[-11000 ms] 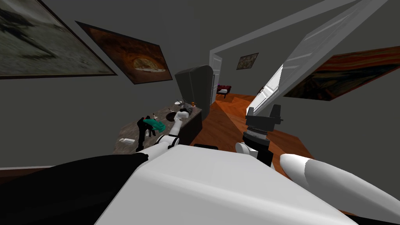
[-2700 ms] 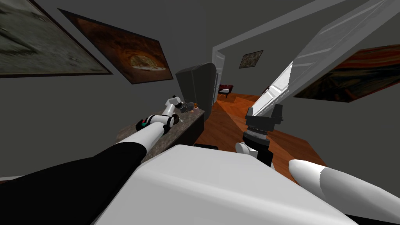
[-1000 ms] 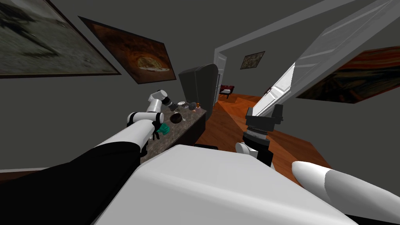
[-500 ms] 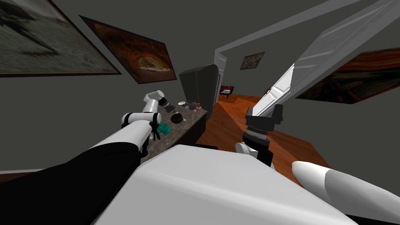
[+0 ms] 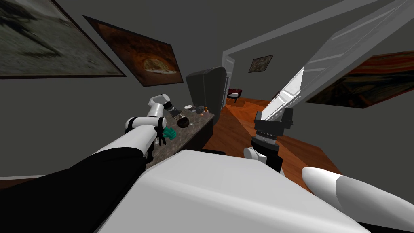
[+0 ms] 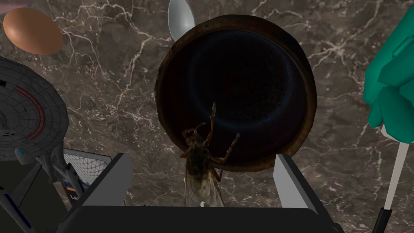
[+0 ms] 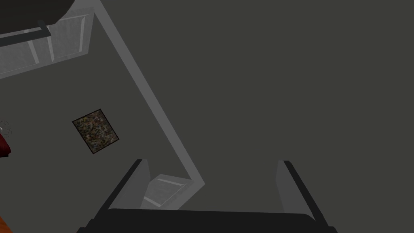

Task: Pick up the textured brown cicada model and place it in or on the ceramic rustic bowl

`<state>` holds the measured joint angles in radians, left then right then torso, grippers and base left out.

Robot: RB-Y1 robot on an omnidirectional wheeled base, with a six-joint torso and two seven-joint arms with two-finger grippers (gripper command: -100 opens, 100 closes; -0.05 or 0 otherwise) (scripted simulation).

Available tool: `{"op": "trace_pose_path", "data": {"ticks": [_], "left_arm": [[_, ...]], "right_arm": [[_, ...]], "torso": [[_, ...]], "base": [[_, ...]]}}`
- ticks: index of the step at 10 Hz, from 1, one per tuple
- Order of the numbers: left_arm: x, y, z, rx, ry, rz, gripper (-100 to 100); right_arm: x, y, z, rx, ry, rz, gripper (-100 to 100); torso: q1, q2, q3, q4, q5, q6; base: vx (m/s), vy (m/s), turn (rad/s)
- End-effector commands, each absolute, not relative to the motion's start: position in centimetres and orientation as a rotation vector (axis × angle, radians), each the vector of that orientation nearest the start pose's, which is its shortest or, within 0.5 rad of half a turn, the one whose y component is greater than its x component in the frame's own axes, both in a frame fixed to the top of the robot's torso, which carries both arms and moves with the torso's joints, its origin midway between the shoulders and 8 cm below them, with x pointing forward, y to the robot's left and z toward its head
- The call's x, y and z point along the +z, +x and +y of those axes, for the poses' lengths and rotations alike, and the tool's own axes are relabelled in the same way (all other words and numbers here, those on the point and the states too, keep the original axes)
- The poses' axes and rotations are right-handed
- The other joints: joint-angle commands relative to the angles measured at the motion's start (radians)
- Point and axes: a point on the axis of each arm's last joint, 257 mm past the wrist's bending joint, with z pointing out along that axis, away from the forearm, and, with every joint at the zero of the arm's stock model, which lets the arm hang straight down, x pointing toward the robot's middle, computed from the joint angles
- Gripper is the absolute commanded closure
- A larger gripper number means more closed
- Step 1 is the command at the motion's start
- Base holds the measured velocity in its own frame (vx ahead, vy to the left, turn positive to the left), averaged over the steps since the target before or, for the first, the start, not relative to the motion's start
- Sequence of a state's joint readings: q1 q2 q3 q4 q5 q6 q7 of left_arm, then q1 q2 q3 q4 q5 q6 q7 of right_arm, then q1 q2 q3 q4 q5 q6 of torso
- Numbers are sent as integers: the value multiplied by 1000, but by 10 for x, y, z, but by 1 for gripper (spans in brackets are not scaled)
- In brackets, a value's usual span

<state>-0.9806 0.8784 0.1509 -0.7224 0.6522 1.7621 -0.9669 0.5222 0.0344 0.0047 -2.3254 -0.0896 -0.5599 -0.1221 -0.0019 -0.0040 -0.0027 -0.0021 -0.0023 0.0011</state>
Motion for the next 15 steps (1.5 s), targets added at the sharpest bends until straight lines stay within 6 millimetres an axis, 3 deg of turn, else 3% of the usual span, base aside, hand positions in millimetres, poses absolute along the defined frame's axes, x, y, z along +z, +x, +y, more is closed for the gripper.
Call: {"op": "trace_pose_path", "data": {"ticks": [1, 2, 3, 4, 10, 12, 13, 15], "left_arm": [[-155, 493, 480, -265, -1371, 2639, -100], [-155, 493, 480, -265, -1371, 2639, -100], [-155, 493, 480, -265, -1371, 2639, 0], [-137, 488, 484, -269, -1364, 2641, -100], [-97, 476, 493, -279, -1347, 2645, -100], [-99, 477, 493, -278, -1346, 2644, -100], [-98, 477, 493, -279, -1347, 2645, 0], [-98, 477, 493, -279, -1347, 2645, 0]], "right_arm": [[48, 320, -292, 1483, 704, 429, 0], [48, 320, -292, 1483, 704, 429, 0], [48, 320, -292, 1483, 704, 429, 0], [48, 320, -292, 1483, 704, 429, 0], [48, 320, -292, 1483, 704, 429, 0], [48, 320, -292, 1483, 704, 429, 0], [48, 320, -292, 1483, 704, 429, 0], [48, 320, -292, 1483, 704, 429, 0]], "torso": [[0, 0, 0, 0, 0, 0], [0, 0, 0, 0, 0, 0], [0, 0, 0, 0, 0, 0], [0, 0, 0, 0, 0, 0], [-2, -1, -1, 0, -1, 0], [-1, -1, -1, 0, 0, 0], [-1, 0, 0, 0, 0, 0], [0, 0, 0, 0, 0, 0]], "base": [[0, 0, 0], [0, 0, 0], [0, 0, 0], [21, -18, 35], [28, -27, 23], [8, -10, 6], [0, 0, 0], [0, 0, 0]]}}
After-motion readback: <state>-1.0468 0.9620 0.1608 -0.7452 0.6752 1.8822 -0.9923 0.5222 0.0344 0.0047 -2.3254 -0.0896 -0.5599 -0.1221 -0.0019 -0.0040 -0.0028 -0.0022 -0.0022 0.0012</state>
